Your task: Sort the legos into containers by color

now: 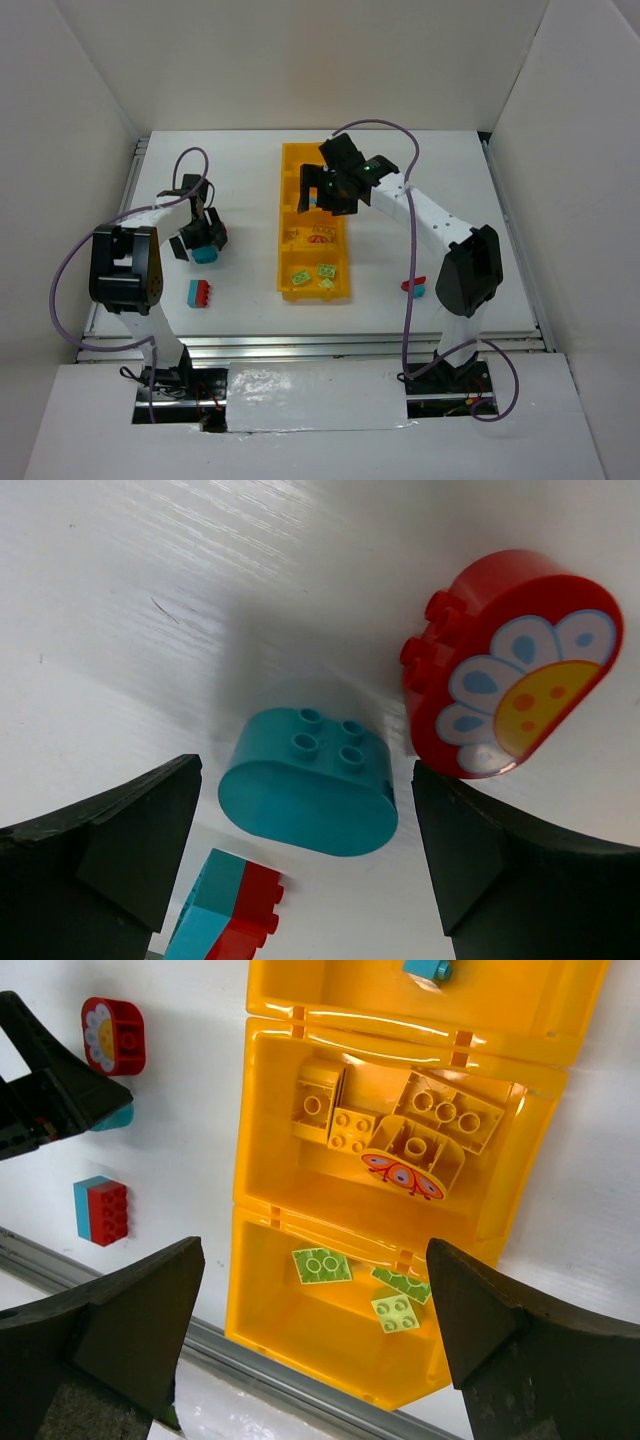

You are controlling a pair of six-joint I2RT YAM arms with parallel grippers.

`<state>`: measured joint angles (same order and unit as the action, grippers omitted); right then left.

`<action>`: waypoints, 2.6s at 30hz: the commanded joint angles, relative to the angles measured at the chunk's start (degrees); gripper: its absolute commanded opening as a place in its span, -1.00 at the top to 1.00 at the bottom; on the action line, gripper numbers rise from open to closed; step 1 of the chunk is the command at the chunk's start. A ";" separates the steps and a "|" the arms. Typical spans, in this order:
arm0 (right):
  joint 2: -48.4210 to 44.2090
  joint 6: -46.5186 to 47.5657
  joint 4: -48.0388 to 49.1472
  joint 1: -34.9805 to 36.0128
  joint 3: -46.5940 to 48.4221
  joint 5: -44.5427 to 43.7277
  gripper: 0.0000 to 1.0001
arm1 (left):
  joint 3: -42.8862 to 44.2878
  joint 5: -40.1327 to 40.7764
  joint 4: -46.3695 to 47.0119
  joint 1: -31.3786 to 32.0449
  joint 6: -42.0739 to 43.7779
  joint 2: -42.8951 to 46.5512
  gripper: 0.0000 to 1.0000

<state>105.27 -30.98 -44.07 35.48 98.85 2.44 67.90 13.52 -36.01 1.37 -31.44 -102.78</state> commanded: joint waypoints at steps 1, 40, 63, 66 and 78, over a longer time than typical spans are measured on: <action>-0.77 0.84 -0.57 0.02 1.17 0.64 -0.99 | 1.71 -0.16 0.41 -0.58 1.12 -0.49 -0.99; -14.64 -7.16 1.45 -12.53 -8.93 0.73 -0.99 | 27.01 -26.34 15.77 5.65 0.94 3.66 1.00; -24.51 -6.90 2.85 -19.05 -19.75 1.25 -0.99 | 44.34 -23.19 15.62 18.14 1.47 -19.30 -0.37; -23.98 -6.81 3.29 -19.05 -19.48 1.78 -0.99 | 42.58 -22.14 15.27 18.32 2.26 -17.55 -0.57; -22.83 -6.37 3.82 -18.96 -18.96 3.36 -0.99 | 46.69 -11.04 7.38 18.15 4.11 -12.62 -0.99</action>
<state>82.37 -37.87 -42.52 16.82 79.11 5.13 109.84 -6.55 -25.26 19.42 -28.84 -120.05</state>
